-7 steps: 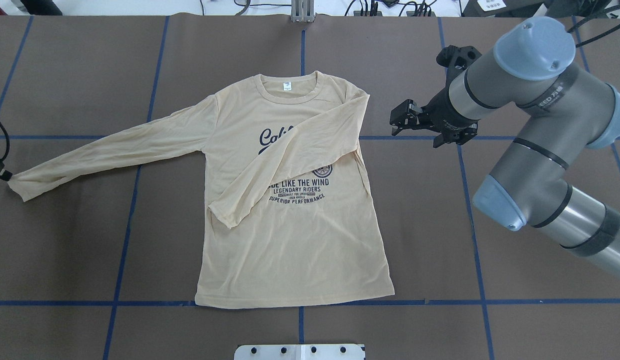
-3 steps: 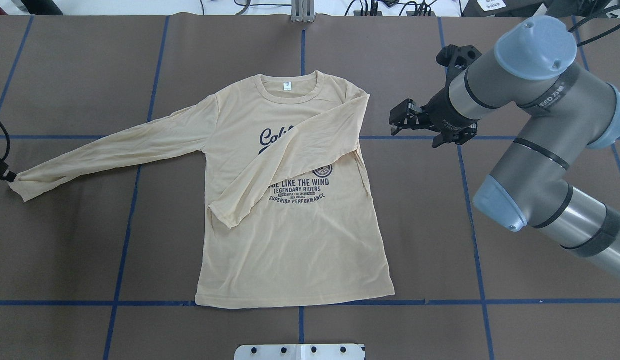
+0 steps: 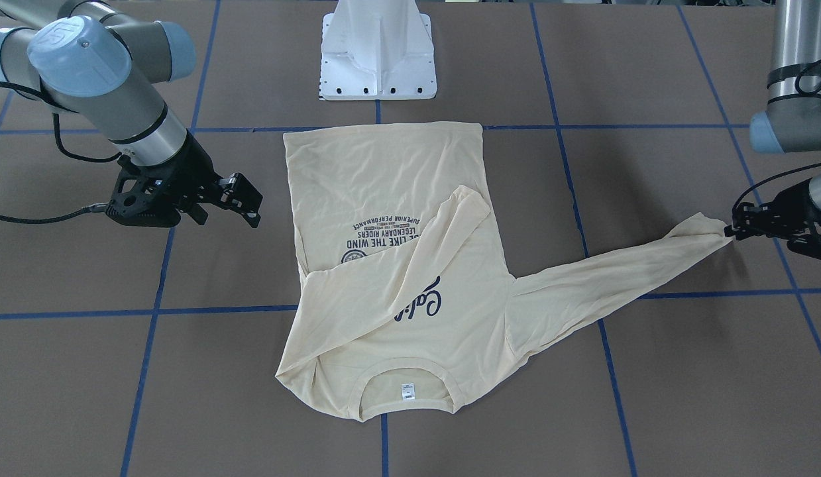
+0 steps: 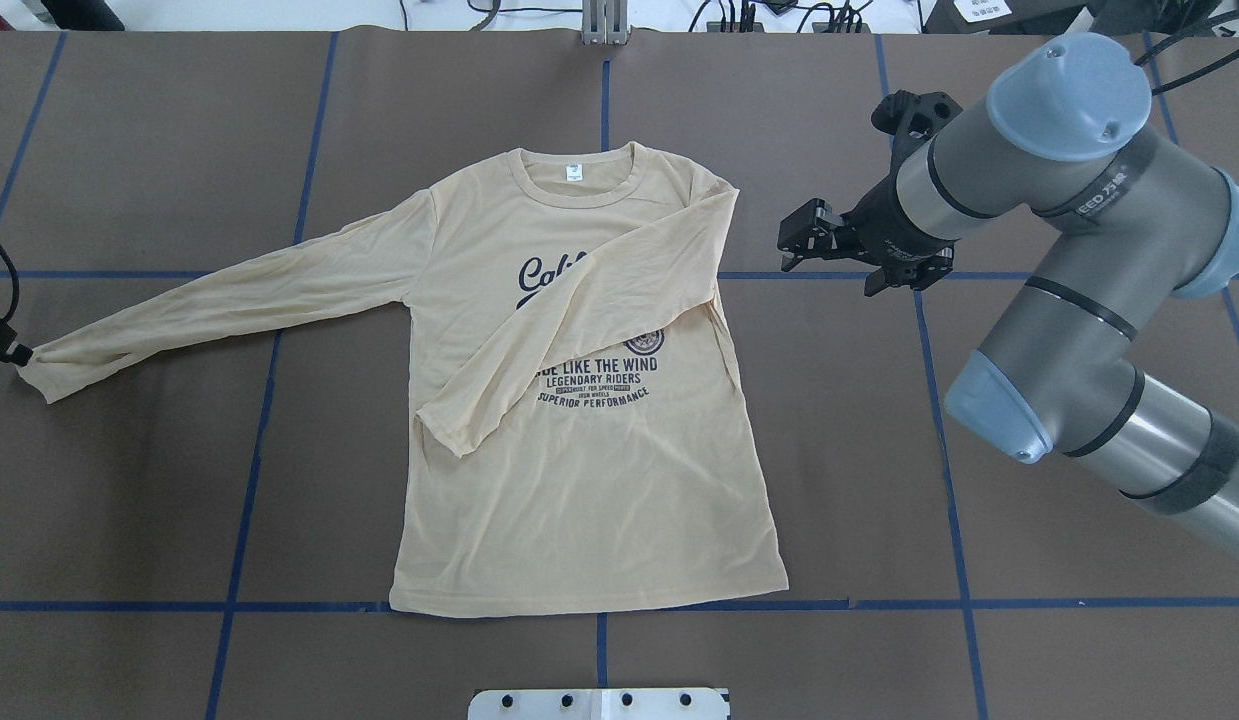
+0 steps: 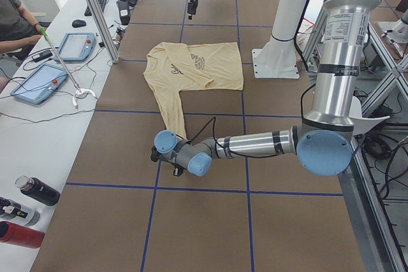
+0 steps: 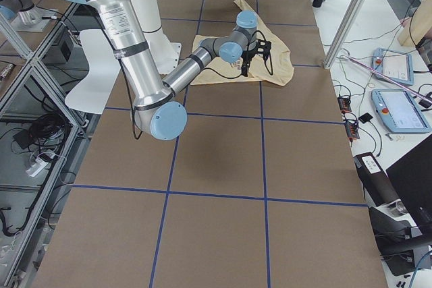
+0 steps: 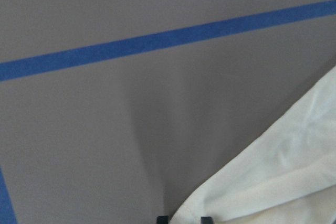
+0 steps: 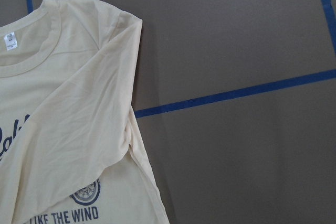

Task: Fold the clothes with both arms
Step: 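Lower the left gripper to the cuff of the other sleeve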

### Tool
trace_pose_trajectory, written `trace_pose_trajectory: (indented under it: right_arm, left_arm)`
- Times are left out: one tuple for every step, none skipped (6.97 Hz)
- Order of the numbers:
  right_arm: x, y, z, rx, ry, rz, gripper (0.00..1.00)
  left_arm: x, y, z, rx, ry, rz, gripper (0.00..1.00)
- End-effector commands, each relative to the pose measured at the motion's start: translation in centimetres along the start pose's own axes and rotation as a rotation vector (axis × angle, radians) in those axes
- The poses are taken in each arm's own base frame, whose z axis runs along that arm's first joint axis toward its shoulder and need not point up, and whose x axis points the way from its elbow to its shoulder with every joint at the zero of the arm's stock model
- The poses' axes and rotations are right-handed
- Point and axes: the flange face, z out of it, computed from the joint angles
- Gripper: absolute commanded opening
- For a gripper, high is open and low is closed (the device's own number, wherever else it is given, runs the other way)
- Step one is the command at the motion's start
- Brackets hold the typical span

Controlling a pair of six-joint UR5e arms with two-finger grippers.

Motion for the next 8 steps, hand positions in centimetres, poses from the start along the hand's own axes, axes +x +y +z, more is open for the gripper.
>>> trace_pose_trajectory:
  right_arm:
    - [0.01, -0.03, -0.02, 0.000, 0.000, 0.000, 0.99]
    - [-0.02, 0.04, 0.04, -0.001, 0.000, 0.000, 0.99]
    - [-0.02, 0.04, 0.04, -0.001, 0.000, 0.000, 0.99]
    - [-0.02, 0.04, 0.04, -0.001, 0.000, 0.000, 0.99]
    - [-0.02, 0.04, 0.04, -0.001, 0.000, 0.000, 0.99]
    - [-0.06, 0.04, 0.18, -0.001, 0.002, -0.001, 0.99]
    - [-0.10, 0.08, 0.12, -0.002, 0.000, -0.001, 0.99]
    - [-0.10, 0.08, 0.12, -0.002, 0.000, -0.001, 0.99]
  left_arm:
    - [-0.11, 0.06, 0.08, -0.002, 0.001, -0.003, 0.33]
    - [-0.11, 0.06, 0.08, -0.002, 0.001, -0.003, 0.37]
    - [-0.11, 0.06, 0.08, -0.002, 0.001, -0.003, 0.38]
    - [-0.11, 0.06, 0.08, -0.002, 0.001, -0.003, 0.39]
    - [-0.26, 0.11, 0.17, -0.005, -0.001, -0.006, 0.39]
    - [-0.24, 0.12, 0.17, -0.005, 0.001, -0.008, 0.39]
    - [-0.26, 0.15, 0.27, -0.007, 0.000, -0.008, 0.39]
    - [-0.21, 0.06, 0.25, -0.006, -0.001, -0.007, 0.48]
